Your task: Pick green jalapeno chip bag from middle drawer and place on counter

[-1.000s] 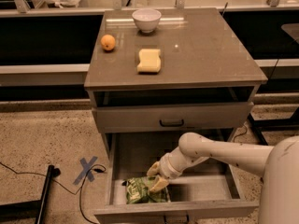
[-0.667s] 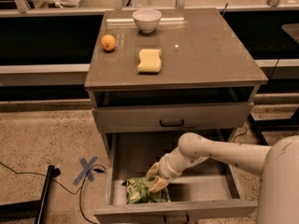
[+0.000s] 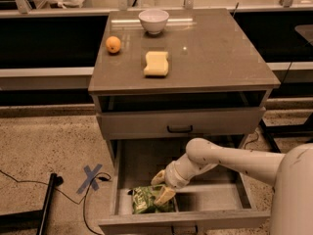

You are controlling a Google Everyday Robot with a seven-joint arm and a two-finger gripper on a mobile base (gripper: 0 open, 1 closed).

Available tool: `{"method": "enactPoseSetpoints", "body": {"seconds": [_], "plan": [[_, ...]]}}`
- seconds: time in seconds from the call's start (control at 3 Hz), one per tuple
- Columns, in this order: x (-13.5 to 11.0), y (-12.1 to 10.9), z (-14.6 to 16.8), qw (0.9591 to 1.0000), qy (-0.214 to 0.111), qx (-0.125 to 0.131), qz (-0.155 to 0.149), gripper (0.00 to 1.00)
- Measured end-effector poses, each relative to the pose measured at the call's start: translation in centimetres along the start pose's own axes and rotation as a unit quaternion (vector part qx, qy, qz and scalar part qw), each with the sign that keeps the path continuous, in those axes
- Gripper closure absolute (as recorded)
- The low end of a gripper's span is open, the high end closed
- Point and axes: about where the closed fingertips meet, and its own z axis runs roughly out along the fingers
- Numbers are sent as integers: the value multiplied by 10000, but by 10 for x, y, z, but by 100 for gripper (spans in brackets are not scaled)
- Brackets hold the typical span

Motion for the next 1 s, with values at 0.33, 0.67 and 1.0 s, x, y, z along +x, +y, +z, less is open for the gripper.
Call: {"method": "enactPoseSetpoints", "body": {"seconds": [0.33,0.67,1.0], "plan": [[1,3,5,10000,-37,-39,0,58],[2,5,10,9999,-21,-97,-23,83],[3,6,12,9999,-4,-127,-29,82]]}}
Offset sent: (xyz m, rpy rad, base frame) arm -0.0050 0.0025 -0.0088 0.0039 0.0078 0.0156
